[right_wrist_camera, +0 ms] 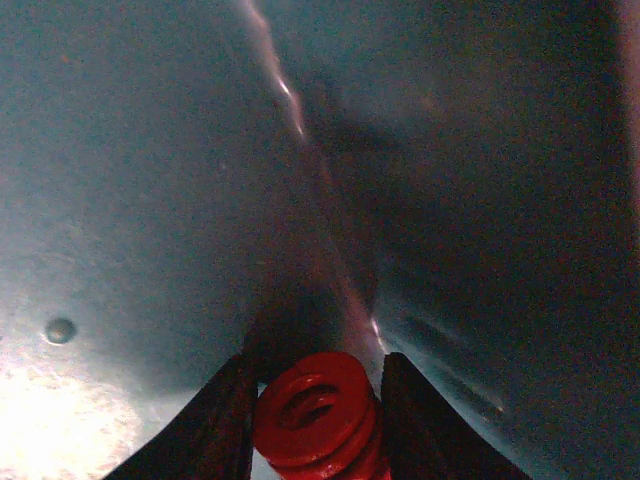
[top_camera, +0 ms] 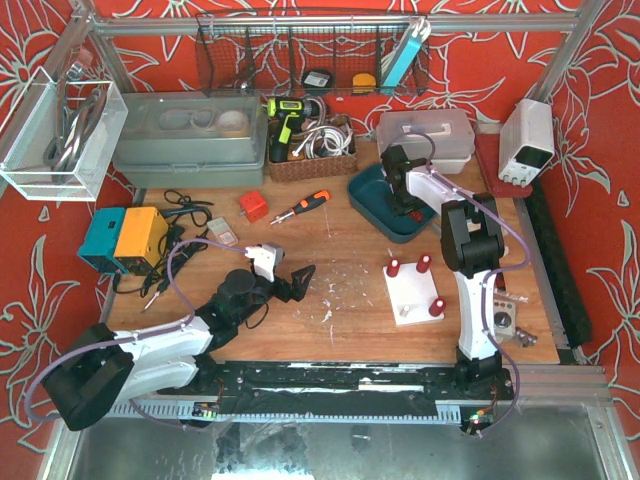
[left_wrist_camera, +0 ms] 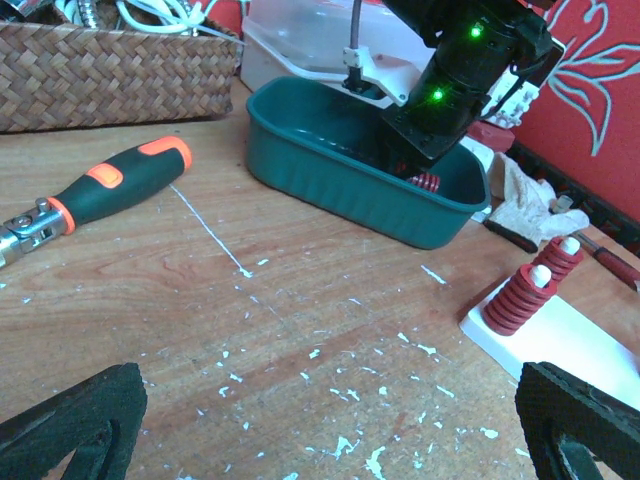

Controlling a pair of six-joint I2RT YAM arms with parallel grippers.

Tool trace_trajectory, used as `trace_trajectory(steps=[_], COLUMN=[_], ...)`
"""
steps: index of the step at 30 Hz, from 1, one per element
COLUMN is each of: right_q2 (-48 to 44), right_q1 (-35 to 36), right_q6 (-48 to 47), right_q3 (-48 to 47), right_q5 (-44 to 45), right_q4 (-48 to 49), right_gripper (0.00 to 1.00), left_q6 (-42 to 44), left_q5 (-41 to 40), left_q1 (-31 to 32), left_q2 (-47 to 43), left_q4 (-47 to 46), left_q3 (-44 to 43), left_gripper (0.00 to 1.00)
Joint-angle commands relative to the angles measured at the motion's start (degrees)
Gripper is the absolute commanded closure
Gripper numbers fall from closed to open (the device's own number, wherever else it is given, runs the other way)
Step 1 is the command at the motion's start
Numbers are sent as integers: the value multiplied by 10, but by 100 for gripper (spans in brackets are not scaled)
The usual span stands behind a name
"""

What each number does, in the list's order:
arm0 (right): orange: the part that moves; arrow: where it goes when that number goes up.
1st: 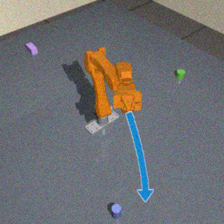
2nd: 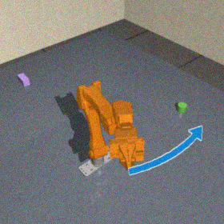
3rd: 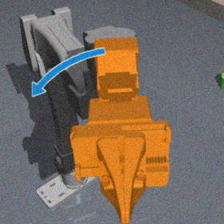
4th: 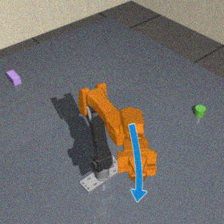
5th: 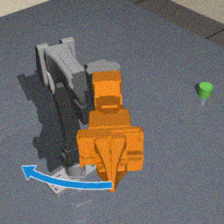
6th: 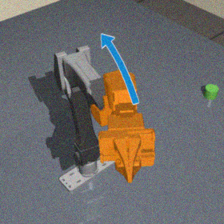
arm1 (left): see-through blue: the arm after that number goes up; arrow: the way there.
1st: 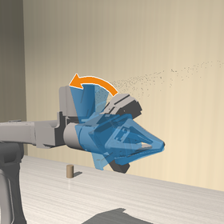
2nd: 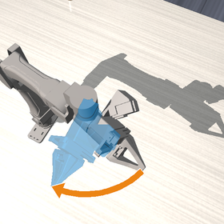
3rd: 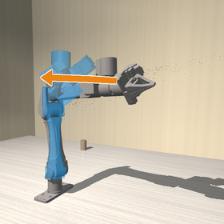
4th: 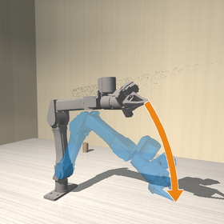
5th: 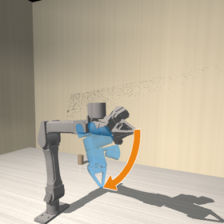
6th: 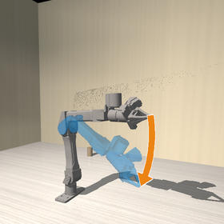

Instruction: Install the large spring

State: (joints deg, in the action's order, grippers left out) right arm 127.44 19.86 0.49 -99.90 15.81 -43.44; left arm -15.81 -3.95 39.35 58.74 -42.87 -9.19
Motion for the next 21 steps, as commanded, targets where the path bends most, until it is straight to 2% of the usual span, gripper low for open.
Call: trace_trajectory(steps=[1,11,17,21], right_q2=[-1,17,39,48], right_q1=[1,1,1,1], right_q6=[0,-1,-27,-42], right_q3=[14,-7,-28,-34], right_q5=[-71,-54,-24,-3], right_q4=[22,19,-18,-26], right_gripper=[76,78,70,74], left_q6=[1,3,2,-1], left_q5=[2,-4,-3,2], left_q1=[-2,-2,-2,-2], left_q2=[-2,2,7,3], left_q4=[-14,-12,-13,-13], left_q3=[-3,-4,-5,-6], left_gripper=[0,0,0,0])
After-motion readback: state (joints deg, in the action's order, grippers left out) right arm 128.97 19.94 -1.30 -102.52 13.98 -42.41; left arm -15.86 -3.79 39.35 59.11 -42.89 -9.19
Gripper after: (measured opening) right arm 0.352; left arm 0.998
